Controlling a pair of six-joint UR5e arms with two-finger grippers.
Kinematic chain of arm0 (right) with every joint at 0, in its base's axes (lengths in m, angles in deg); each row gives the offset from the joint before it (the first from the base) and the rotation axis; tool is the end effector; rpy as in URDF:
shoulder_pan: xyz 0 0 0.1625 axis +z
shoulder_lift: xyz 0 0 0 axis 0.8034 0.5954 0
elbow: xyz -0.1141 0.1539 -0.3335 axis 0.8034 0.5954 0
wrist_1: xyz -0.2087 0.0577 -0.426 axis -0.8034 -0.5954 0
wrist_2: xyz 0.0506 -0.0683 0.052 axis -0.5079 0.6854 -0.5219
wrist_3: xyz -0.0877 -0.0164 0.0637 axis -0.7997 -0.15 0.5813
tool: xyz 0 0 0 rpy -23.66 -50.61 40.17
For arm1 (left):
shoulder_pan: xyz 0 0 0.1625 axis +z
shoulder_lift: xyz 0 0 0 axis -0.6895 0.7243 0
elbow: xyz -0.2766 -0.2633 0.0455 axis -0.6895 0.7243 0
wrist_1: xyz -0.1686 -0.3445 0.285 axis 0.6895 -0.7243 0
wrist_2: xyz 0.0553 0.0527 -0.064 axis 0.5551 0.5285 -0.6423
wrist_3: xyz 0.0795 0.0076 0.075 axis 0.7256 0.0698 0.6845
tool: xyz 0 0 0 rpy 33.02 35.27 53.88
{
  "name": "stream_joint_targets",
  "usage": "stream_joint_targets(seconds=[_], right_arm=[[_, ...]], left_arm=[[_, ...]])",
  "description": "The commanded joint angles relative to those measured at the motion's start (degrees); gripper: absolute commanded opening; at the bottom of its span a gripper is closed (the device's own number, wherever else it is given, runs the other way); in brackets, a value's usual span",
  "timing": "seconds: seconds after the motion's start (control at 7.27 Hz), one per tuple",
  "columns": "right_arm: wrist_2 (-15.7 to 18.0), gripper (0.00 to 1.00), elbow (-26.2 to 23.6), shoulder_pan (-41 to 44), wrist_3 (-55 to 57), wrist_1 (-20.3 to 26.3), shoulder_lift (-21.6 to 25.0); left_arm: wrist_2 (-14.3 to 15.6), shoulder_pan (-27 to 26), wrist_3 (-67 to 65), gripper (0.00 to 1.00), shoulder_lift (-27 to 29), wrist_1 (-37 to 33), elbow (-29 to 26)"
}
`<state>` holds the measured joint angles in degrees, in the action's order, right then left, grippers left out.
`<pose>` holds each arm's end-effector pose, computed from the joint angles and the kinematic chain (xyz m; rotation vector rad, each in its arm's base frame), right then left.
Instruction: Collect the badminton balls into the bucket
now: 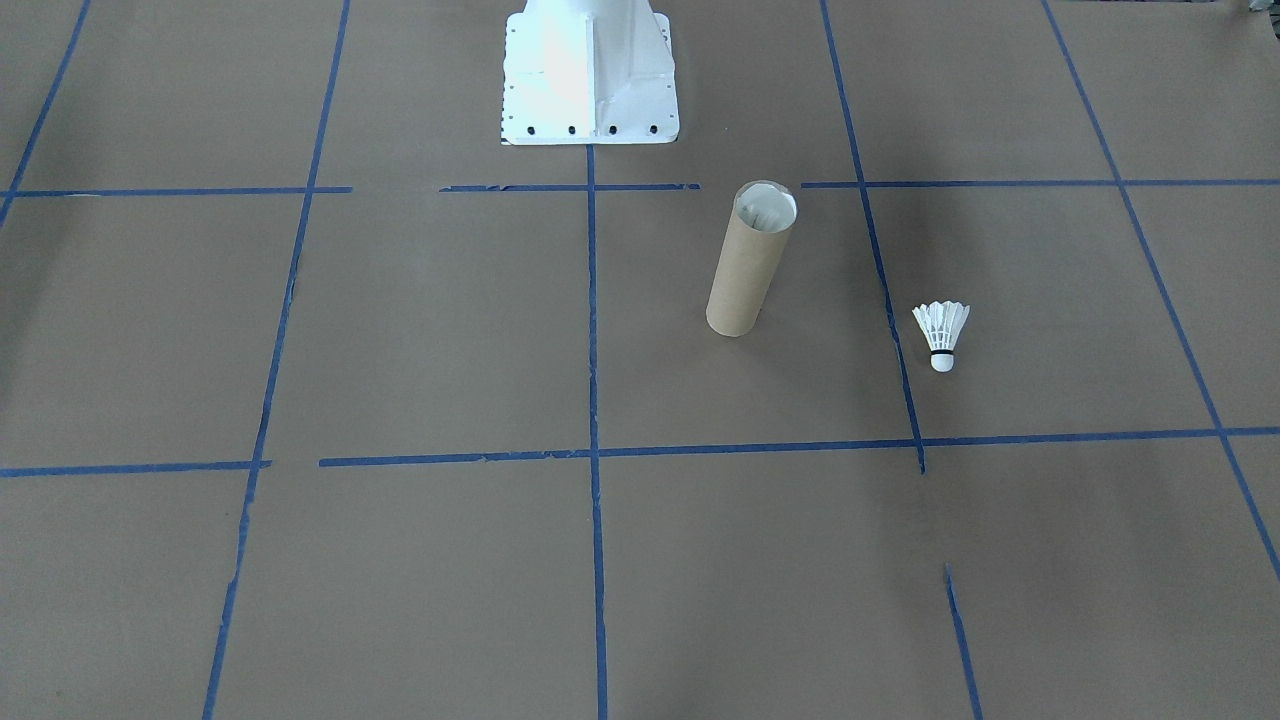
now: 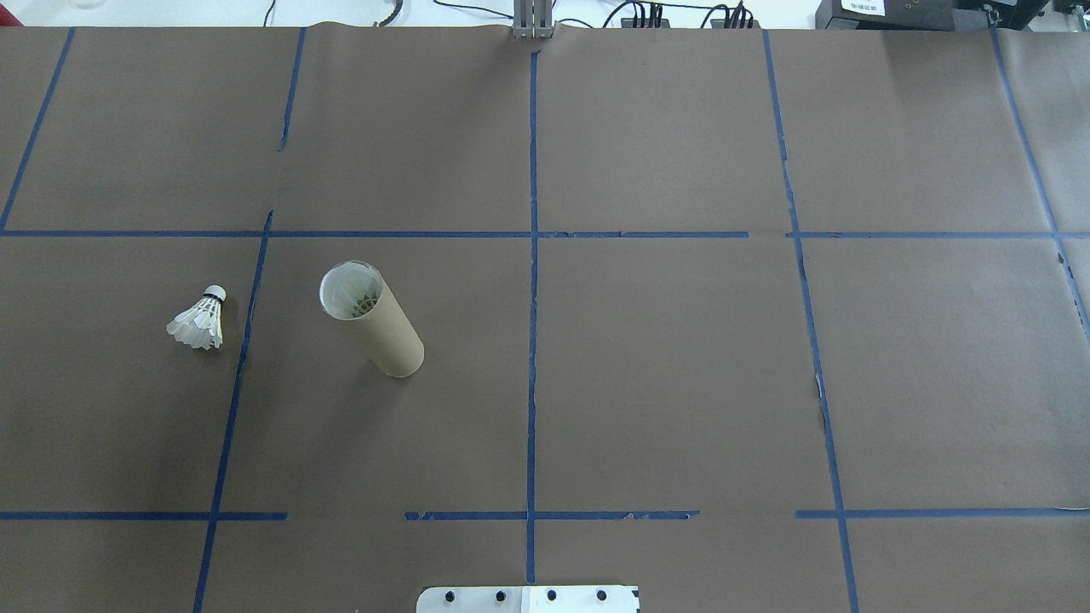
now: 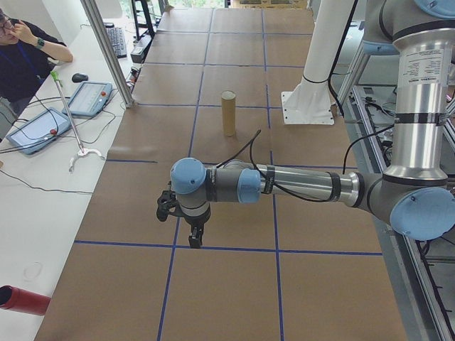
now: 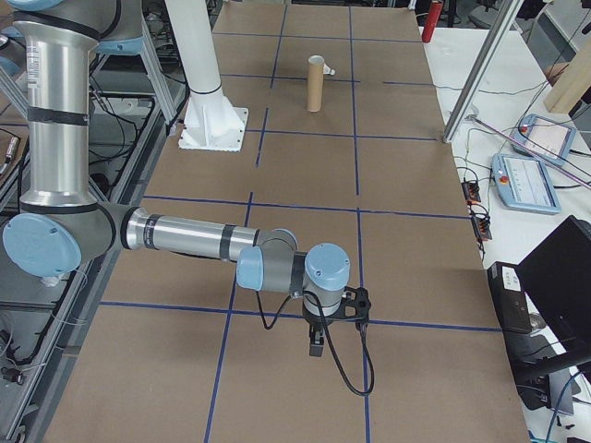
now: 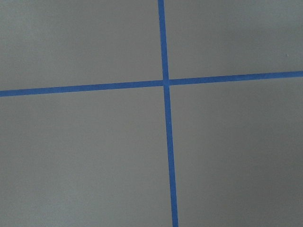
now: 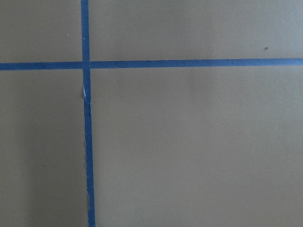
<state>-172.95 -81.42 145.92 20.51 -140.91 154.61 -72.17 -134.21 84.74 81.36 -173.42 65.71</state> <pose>0.0853 -0.5195 0.6746 -0.0223 -0.6990 0.0381 -0.0611 -0.5440 0.5793 0.0403 0.7922 0.0613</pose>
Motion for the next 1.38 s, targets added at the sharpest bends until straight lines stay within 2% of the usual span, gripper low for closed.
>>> stream_joint_targets(seconds=[0.0, 0.41, 0.69, 0.96, 1.24], right_arm=[[0.0, 1.00, 0.0, 0.0, 0.0, 0.0, 0.0], [0.0, 1.00, 0.0, 0.0, 0.0, 0.0, 0.0], [0.0, 1.00, 0.0, 0.0, 0.0, 0.0, 0.0], [0.0, 1.00, 0.0, 0.0, 0.0, 0.0, 0.0], [0.0, 1.00, 0.0, 0.0, 0.0, 0.0, 0.0]], left_arm=[[0.3, 0.0, 0.0, 1.00, 0.1, 0.2, 0.3], [0.5, 0.1, -0.5, 1.00, 0.8, 0.1, 3.2], [0.3, 0.1, -1.2, 1.00, 3.9, -0.2, 2.9], [0.2, 0.1, -2.6, 1.00, 8.5, -0.5, -0.4], [-0.4, 0.1, -7.9, 1.00, 8.2, -2.2, 0.1]])
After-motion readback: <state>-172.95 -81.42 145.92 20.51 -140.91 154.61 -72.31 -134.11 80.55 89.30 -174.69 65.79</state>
